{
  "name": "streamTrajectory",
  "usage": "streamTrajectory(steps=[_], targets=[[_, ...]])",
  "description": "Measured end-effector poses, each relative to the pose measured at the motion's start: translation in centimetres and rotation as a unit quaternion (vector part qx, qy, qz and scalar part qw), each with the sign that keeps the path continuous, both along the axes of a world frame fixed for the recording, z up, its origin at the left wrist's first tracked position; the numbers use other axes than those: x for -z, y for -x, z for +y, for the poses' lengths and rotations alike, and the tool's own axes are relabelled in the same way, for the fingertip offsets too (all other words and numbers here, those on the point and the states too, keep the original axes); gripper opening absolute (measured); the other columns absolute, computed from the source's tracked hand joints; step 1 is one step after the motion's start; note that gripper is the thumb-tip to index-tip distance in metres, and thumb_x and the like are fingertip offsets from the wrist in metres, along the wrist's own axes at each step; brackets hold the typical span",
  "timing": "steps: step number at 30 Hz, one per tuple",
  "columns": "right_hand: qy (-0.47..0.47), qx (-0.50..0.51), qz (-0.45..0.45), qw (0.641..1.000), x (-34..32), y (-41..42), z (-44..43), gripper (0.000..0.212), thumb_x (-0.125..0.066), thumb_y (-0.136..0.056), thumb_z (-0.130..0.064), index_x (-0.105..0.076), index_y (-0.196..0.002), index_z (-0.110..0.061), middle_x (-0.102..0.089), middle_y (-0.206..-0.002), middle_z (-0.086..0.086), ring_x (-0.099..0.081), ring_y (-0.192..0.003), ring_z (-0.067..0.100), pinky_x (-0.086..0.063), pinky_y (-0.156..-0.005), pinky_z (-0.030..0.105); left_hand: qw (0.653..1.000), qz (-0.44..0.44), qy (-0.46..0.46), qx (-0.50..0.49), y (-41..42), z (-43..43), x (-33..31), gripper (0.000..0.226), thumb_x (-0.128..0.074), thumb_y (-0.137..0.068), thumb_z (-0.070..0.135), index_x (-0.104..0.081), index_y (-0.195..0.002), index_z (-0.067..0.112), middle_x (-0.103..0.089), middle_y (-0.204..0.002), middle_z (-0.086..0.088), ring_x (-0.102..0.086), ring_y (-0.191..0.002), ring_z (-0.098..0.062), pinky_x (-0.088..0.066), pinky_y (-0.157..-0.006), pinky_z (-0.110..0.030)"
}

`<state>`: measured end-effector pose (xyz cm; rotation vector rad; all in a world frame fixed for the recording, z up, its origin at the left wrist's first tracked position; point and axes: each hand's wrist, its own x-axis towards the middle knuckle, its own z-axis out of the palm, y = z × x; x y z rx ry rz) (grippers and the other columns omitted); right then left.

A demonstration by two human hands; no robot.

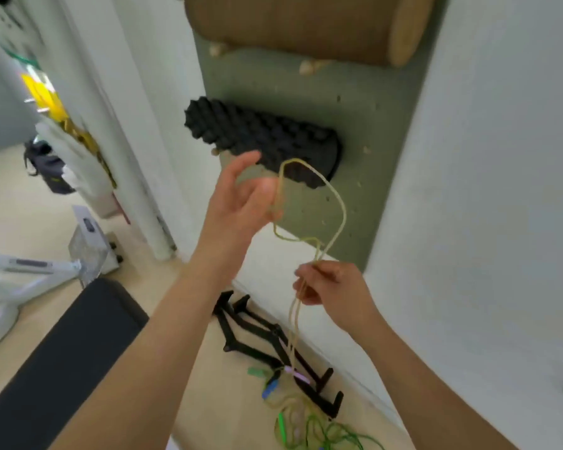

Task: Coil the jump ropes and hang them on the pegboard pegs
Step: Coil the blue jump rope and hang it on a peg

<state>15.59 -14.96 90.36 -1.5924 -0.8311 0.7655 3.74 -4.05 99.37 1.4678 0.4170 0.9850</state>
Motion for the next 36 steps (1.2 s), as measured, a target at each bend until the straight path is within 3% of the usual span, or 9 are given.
streamTrajectory(steps=[4,7,13,18,21,27,31,34,36], targets=[[-0.098,0.061,-0.010,0.993,-7.9,-0.4,-0.3,0.026,-0.064,-0.092,-0.015,-0.069,-0.076,0.005,-0.070,-0.067,0.016,-0.067,-0.057,0.024,-0.060,-0.059,0.032,0.985,0.127,0.028,0.113,-0.5,-2.1,5.1,0.061,-0.072,-0.071,0.050,-0.050,-0.124,0.033,-0.068,-0.114,0.007,-0.062,-0.111,-0.011,-0.050,-0.091,-0.030],[-0.123,0.107,0.006,0.987,-11.3,-0.9,-1.0,0.031,-0.063,-0.093,-0.018,-0.067,-0.084,0.012,-0.069,-0.071,0.020,-0.066,-0.056,0.023,-0.060,-0.056,0.032,0.956,0.213,0.009,0.200,-1.6,-3.6,6.7,0.023,-0.067,-0.087,0.034,-0.067,-0.105,0.019,-0.074,-0.096,-0.004,-0.068,-0.092,-0.019,-0.052,-0.083,-0.033],[-0.099,0.261,0.159,0.947,-11.5,-4.1,-3.7,0.038,-0.052,-0.099,-0.028,-0.064,-0.082,0.003,-0.068,-0.070,0.017,-0.066,-0.054,0.020,-0.057,-0.052,0.026,0.975,0.109,0.068,0.183,-2.3,-2.1,2.3,0.026,-0.058,-0.090,0.029,-0.071,-0.077,0.012,-0.039,-0.052,0.002,-0.028,-0.048,-0.011,-0.022,-0.046,-0.022],[0.029,0.086,0.100,0.991,-9.7,-0.8,-6.6,0.065,-0.034,-0.092,-0.065,-0.069,-0.112,-0.014,-0.074,-0.105,0.003,-0.070,-0.098,0.013,-0.058,-0.079,0.032,0.960,0.014,0.168,0.225,-5.0,-2.6,-3.1,0.032,-0.045,-0.100,0.026,-0.062,-0.079,0.010,-0.031,-0.050,0.003,-0.021,-0.041,-0.007,-0.015,-0.037,-0.019],[-0.017,-0.007,-0.004,1.000,-8.7,3.1,-5.9,0.035,-0.047,-0.099,-0.040,-0.065,-0.119,-0.017,-0.072,-0.111,-0.001,-0.065,-0.106,0.008,-0.051,-0.093,0.037,0.945,-0.023,0.205,0.254,-6.7,-4.0,-5.6,0.032,-0.042,-0.102,0.025,-0.058,-0.078,0.010,-0.033,-0.050,0.003,-0.022,-0.037,-0.005,-0.014,-0.034,-0.017],[0.031,0.102,0.002,0.994,-6.6,3.7,-9.0,0.026,-0.049,-0.101,-0.017,-0.065,-0.084,-0.006,-0.065,-0.067,0.005,-0.072,-0.083,0.027,-0.052,-0.093,0.049,0.966,-0.082,0.158,0.188,-9.2,-0.7,-9.6,0.031,-0.043,-0.102,0.027,-0.060,-0.082,0.012,-0.039,-0.053,0.003,-0.024,-0.040,-0.006,-0.018,-0.037,-0.019],[0.033,0.151,0.003,0.988,-8.6,3.3,-11.8,0.027,-0.048,-0.101,-0.016,-0.064,-0.084,-0.003,-0.067,-0.068,0.010,-0.072,-0.078,0.030,-0.058,-0.076,0.039,0.983,0.118,-0.042,0.134,-10.9,1.8,-8.3,0.044,-0.041,-0.100,0.045,-0.066,-0.082,0.013,-0.064,-0.071,-0.003,-0.050,-0.052,-0.012,-0.043,-0.053,-0.026],[-0.065,0.277,-0.003,0.959,-11.0,2.6,-12.0,0.027,-0.056,-0.097,-0.018,-0.067,-0.086,0.003,-0.069,-0.070,0.013,-0.069,-0.069,0.023,-0.058,-0.068,0.037,0.780,0.449,-0.409,0.149,-10.2,-0.5,-5.1,0.069,-0.025,-0.095,0.063,-0.064,-0.083,0.007,-0.068,-0.096,-0.013,-0.062,-0.087,-0.028,-0.046,-0.078,-0.033],[-0.110,0.331,0.006,0.937,-12.5,1.8,-12.0,0.028,-0.060,-0.095,-0.019,-0.068,-0.087,0.006,-0.069,-0.070,0.012,-0.068,-0.066,0.023,-0.058,-0.065,0.038,0.776,0.402,-0.455,0.169,-8.9,-3.2,-3.1,0.069,-0.025,-0.093,0.065,-0.070,-0.094,0.013,-0.071,-0.100,-0.007,-0.064,-0.096,-0.026,-0.048,-0.085,-0.036]])
